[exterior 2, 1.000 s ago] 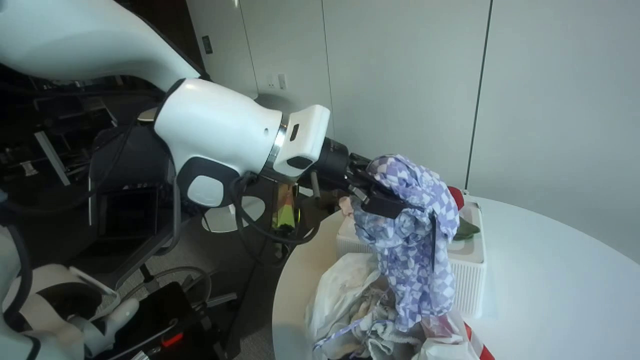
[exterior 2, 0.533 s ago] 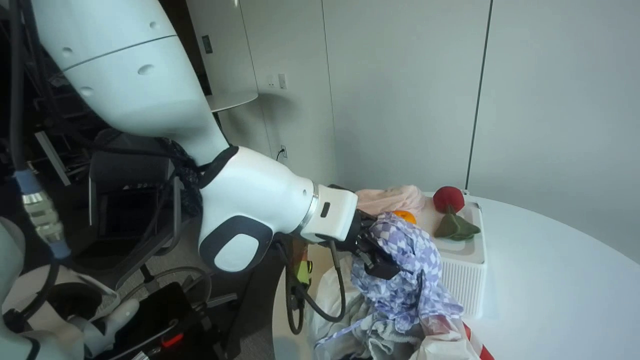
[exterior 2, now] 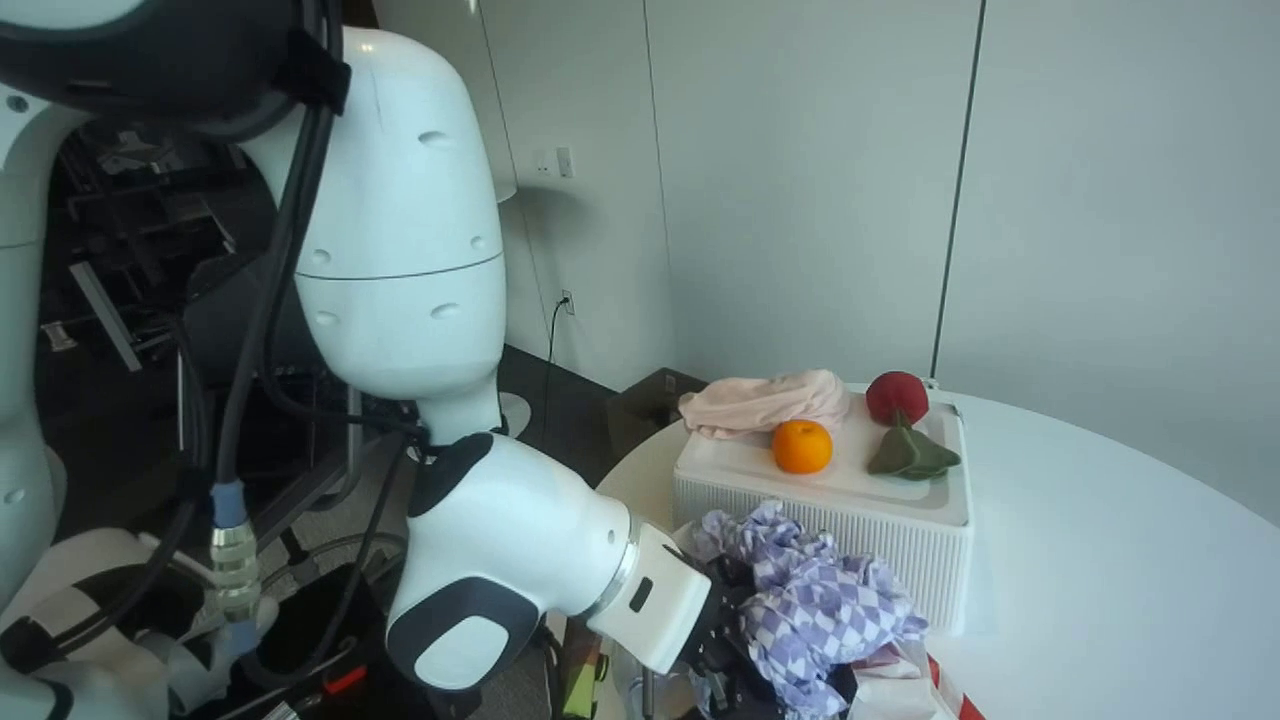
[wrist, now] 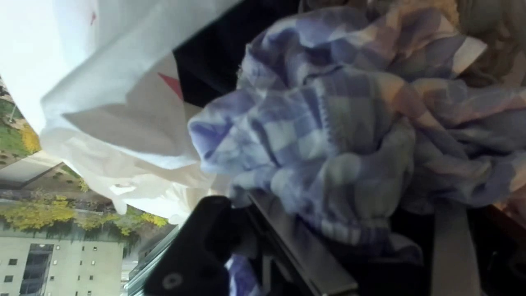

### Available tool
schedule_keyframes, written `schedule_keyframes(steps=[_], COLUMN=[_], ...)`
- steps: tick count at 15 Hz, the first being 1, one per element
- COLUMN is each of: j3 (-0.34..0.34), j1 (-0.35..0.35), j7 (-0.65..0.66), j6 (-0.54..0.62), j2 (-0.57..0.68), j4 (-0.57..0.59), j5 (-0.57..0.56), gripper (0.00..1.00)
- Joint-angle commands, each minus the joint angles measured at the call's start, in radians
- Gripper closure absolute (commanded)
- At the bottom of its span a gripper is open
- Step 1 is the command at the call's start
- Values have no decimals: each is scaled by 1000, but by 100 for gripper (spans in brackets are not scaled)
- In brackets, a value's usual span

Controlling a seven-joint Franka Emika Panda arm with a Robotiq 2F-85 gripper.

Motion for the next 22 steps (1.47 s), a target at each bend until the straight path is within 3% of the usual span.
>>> schedule_keyframes(steps=[1, 7, 11, 12, 13, 18, 22], j3=[-5, -6, -16, -14, -16, -5, -18], j1=[-38, -106, -89, -86, -79, -59, 23], j7=[31, -3, -24, -24, -31, -18, -22], j6=[69, -16, -93, -98, -106, -115, -174], j2=[96, 129, 121, 120, 120, 114, 94], j4=[0, 3, 9, 10, 13, 17, 18], j5=[-90, -232, -187, -182, -174, -138, 8], gripper=[94, 96, 96, 91, 71, 37, 7])
